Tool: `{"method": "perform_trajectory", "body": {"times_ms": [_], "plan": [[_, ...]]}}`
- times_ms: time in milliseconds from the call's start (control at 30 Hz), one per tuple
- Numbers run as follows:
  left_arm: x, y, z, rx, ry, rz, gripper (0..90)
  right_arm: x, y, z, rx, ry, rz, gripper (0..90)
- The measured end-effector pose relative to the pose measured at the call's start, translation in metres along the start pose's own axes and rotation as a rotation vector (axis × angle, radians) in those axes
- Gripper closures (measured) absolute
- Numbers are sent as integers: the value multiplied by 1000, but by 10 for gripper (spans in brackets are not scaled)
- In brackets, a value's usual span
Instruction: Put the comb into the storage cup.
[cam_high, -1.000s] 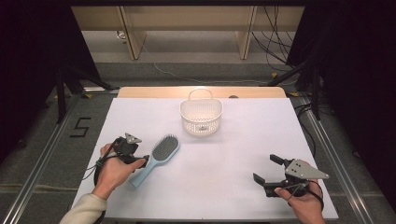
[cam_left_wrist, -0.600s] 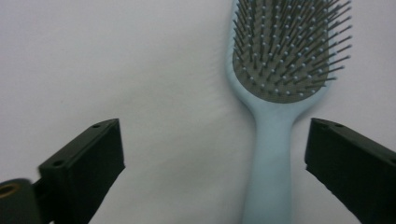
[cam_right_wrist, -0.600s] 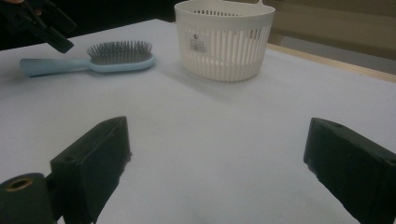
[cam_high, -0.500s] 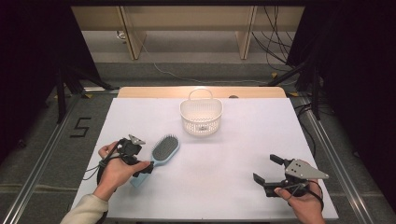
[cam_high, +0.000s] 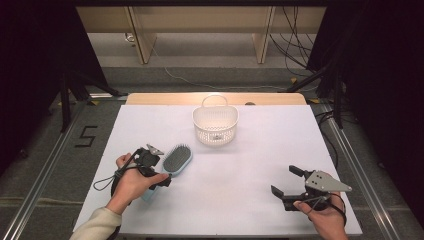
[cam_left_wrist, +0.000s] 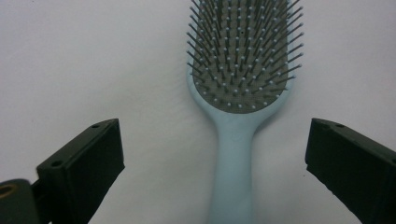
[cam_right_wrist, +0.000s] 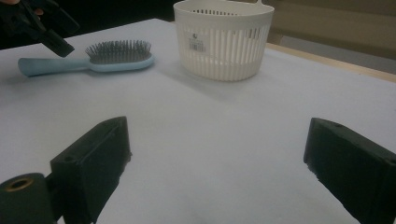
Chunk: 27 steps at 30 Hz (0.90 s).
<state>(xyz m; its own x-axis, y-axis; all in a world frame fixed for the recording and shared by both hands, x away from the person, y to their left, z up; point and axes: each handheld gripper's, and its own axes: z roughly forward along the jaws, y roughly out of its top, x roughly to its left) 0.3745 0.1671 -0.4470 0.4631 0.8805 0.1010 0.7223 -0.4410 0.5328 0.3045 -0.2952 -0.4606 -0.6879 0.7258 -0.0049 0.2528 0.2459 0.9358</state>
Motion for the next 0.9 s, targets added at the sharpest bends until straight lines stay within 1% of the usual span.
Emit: {"method": "perform_trajectory", "body": {"times_ms": [67,200,233,267,333,567,600,633,733,900], "plan": [[-2,1,1,12,-2,9,43,0,0,0,0,1,1,79],[-5,3,4,55,-13,35,55,0,0,0,1,0,1,78],[-6,3,5,61,-14,35,57,0,0,0,1,0,1,78],[-7,4,6,72,-14,47,60,0,0,0,1,-1,1,78],[-8,4,9,98,-24,52,70,0,0,0,0,-1,3,78],[-4,8,14,123,-37,49,107,0,0,0,0,-1,3,78],[-4,9,15,122,-47,50,119,0,0,0,2,-1,5,78],[-5,9,16,119,-49,47,151,0,0,0,3,-1,6,78],[-4,11,17,137,-55,53,155,0,0,0,2,-2,4,79],[-2,13,19,152,-75,40,163,0,0,0,2,-4,5,78]]}}
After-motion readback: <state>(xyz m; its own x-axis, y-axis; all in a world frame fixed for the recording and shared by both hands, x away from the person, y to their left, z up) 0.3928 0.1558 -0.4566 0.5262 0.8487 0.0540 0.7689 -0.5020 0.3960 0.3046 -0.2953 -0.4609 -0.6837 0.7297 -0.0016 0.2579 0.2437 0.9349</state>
